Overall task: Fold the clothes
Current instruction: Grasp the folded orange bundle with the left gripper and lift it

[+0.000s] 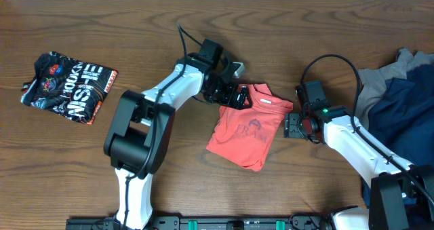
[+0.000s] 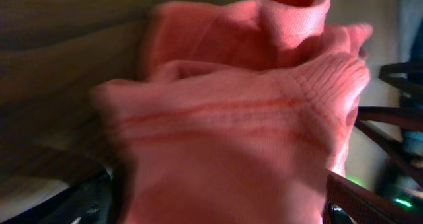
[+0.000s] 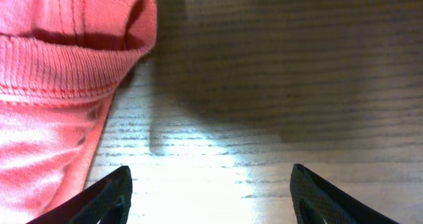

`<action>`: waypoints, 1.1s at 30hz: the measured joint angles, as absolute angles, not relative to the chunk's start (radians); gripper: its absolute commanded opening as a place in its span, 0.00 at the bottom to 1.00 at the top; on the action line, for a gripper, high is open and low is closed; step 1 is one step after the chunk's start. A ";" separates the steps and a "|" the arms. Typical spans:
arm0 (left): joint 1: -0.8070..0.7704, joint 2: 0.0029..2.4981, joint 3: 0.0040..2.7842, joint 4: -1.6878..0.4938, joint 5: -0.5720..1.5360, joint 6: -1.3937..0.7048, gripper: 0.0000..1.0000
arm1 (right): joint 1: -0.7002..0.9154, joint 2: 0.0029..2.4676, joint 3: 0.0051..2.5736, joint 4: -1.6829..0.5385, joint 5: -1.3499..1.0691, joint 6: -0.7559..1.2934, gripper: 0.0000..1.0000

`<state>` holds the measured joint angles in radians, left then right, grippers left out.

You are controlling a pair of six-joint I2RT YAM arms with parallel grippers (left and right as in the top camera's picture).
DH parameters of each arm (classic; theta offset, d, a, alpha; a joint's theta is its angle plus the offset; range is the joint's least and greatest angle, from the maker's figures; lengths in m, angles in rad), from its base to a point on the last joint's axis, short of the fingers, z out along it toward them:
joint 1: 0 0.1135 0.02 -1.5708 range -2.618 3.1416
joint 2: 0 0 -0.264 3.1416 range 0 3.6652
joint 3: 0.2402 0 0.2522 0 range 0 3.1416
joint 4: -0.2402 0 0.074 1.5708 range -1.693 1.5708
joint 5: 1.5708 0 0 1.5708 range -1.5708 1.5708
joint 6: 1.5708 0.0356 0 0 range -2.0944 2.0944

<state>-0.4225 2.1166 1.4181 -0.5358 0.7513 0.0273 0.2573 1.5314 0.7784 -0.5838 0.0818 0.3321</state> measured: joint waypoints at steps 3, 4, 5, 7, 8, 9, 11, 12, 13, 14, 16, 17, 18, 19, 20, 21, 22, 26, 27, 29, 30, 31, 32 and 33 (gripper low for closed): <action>-0.424 2.143 1.426 -0.522 0.843 0.027 0.96 | 0.257 1.531 0.778 -0.586 0.081 0.332 0.75; -0.427 2.155 1.432 -0.522 0.876 0.025 0.86 | 0.257 1.531 0.778 -0.587 0.081 0.332 0.75; -0.430 2.167 1.436 -0.522 0.902 0.020 0.77 | 0.257 1.531 0.778 -0.587 0.080 0.332 0.74; -0.444 2.196 1.441 -0.522 0.944 0.022 0.58 | 0.257 1.531 0.778 -0.593 0.078 0.332 0.75; -0.448 2.207 1.442 -0.521 0.965 0.023 0.45 | 0.257 1.531 0.778 -0.595 0.079 0.332 0.75; -0.455 2.217 1.442 -0.522 0.969 0.024 0.28 | 0.257 1.531 0.779 -0.598 0.079 0.332 0.75; -0.467 2.236 1.439 -0.519 0.974 0.023 0.08 | 0.257 1.531 0.778 -0.603 0.079 0.332 0.75; -0.470 2.243 1.436 -0.514 0.974 0.022 0.06 | 0.257 1.531 0.778 -0.603 0.079 0.332 0.75; -0.469 2.246 1.435 -0.510 0.982 0.018 0.06 | 0.257 1.531 0.778 -0.602 0.079 0.332 0.75; -0.466 2.246 1.435 -0.508 0.985 0.012 0.06 | 0.257 1.531 0.779 -0.603 0.079 0.332 0.75; -0.458 2.246 1.435 -0.501 0.989 0.001 0.06 | 0.257 1.531 0.778 -0.602 0.079 0.332 0.75; -0.450 2.246 1.435 -0.501 0.989 -0.004 0.06 | 0.257 1.531 0.778 -0.603 0.078 0.332 0.75; -0.440 2.246 1.436 -0.501 0.989 -0.007 0.06 | 0.257 1.531 0.778 -0.603 0.078 0.332 0.75; -0.426 2.246 1.440 -0.501 0.989 -0.010 0.06 | 0.257 1.531 0.779 -0.605 0.079 0.332 0.75; -0.406 2.246 1.447 -0.500 0.987 -0.015 0.06 | 0.257 1.531 0.778 -0.606 0.078 0.332 0.75; -0.387 2.246 1.452 -0.500 0.987 -0.020 0.06 | 0.257 1.531 0.779 -0.606 0.078 0.332 0.75; -0.362 2.245 1.459 -0.500 0.984 -0.023 0.06 | 0.257 1.531 0.778 -0.607 0.079 0.332 0.75; -0.229 2.206 1.467 -0.499 0.939 -0.042 0.06 | 0.257 1.531 0.778 -0.612 0.078 0.332 0.75; -0.196 2.188 1.467 -0.501 0.925 -0.048 0.06 | 0.257 1.531 0.778 -0.612 0.078 0.332 0.75; -0.113 2.130 1.467 -0.503 0.884 -0.054 0.06 | 0.257 1.531 0.778 -0.615 0.078 0.332 0.75; -0.066 2.090 1.467 -0.505 0.855 -0.057 0.06 | 0.257 1.531 0.778 -0.615 0.078 0.332 0.75; -0.029 2.056 1.467 -0.505 0.832 -0.061 0.06 | 0.257 1.531 0.778 -0.615 0.078 0.332 0.75; 0.016 2.016 1.468 -0.505 0.802 -0.065 0.06 | 0.257 1.531 0.778 -0.616 0.078 0.332 0.76; 0.062 1.975 1.469 -0.504 0.771 -0.071 0.06 | 0.257 1.531 0.778 -0.616 0.078 0.332 0.75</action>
